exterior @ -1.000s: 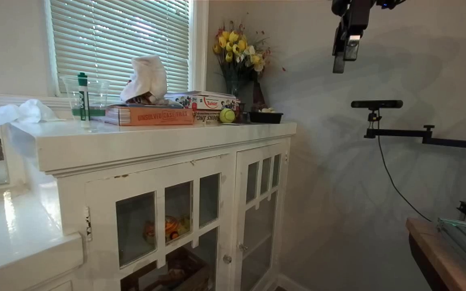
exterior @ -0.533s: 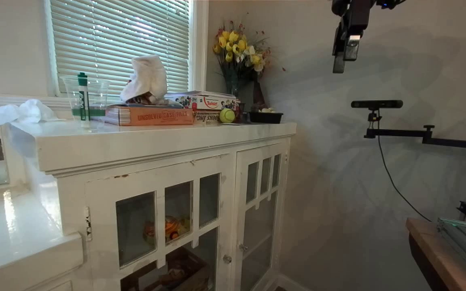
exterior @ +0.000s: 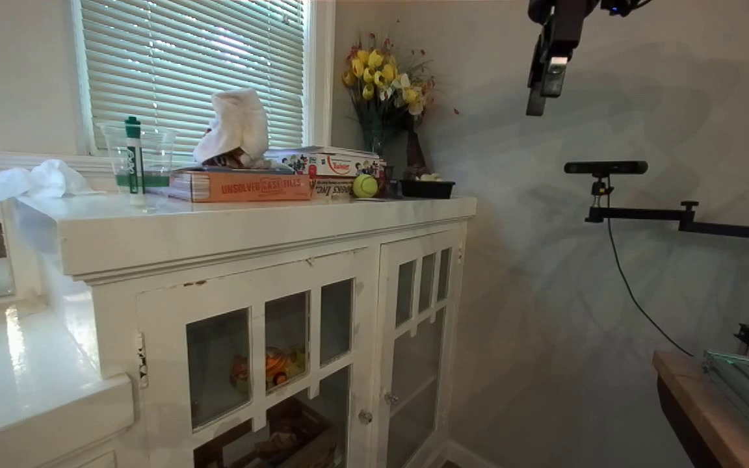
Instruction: Place the tennis ball in the black tub on the right side
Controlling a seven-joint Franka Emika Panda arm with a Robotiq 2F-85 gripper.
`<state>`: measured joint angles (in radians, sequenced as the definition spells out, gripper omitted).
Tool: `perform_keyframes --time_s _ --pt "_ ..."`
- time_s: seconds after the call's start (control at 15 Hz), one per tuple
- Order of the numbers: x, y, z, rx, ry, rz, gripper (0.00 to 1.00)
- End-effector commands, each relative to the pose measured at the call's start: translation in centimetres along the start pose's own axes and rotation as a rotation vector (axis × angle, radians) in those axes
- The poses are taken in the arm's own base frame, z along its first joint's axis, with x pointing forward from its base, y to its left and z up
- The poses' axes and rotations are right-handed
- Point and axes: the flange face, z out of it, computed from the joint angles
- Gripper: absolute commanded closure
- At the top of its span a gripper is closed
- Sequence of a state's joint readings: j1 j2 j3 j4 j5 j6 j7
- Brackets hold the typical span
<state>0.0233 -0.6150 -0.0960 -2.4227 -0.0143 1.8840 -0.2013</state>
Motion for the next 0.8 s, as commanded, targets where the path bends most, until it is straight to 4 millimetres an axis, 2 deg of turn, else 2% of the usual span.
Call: perform_keyframes --time_s 0.0,0.13,0.4,0.53,0.73 --pt "1.6 3.0 0.2 -0.059 0.152 0.046 0.0" --pt "2.6 5.1 0.6 -0.091 0.244 0.081 0.0" --pt "4.9 11.4 2.9 -0.152 0.38 0.239 0.0" --pt "6.9 14.4 4.4 -0.17 0.447 0.281 0.0" --pt "10.0 17.5 6.1 -0.214 0.518 0.296 0.0"
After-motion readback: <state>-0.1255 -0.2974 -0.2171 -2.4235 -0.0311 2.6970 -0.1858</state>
